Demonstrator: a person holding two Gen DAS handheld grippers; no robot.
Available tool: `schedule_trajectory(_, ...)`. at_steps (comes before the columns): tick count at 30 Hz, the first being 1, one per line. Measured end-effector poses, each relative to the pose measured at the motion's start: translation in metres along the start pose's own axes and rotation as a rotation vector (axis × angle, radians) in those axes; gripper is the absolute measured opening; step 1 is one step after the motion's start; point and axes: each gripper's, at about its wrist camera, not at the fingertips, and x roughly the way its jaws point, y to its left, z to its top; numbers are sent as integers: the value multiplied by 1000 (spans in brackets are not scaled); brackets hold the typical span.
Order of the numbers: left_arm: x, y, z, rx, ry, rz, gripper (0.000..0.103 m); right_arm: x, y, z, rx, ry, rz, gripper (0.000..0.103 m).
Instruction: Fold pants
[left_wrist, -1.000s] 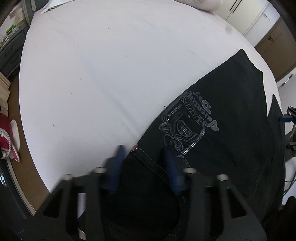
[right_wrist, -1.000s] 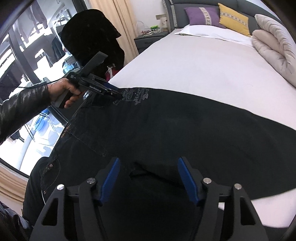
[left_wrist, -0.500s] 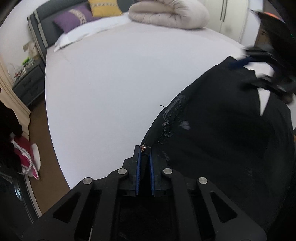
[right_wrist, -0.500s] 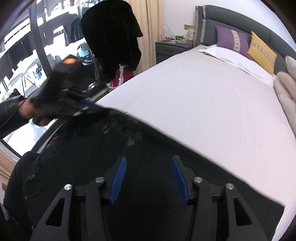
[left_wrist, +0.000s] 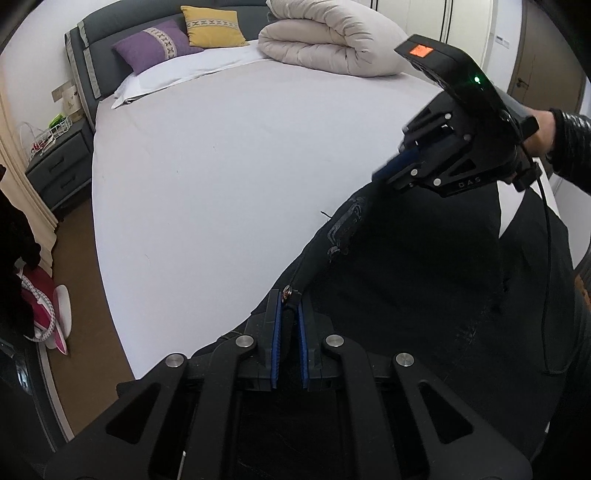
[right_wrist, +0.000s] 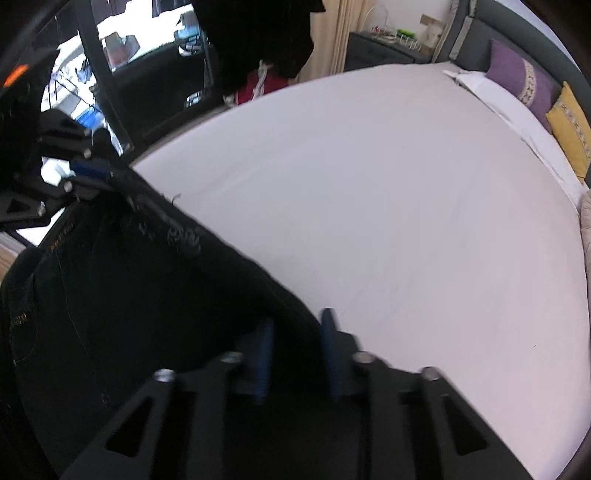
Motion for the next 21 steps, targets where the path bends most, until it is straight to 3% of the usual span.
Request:
schedule_trajectory(5,-1,5,8,-23,-13,-6,7,-10,0,-8,111,-50,26,6)
schedule_trajectory(12,-25,-17,0,-43,-33,-35,7,-22,30,-17,185,-109,81,5)
schedule_trajectory(16,-44,-30,-18,-46,-27,-57,7,-32,57,-38,152,-96,95,5)
schedule_trajectory(21,-64,-60,-56,-30,11,-113,7,-49,107,-70,1,-32,68,5)
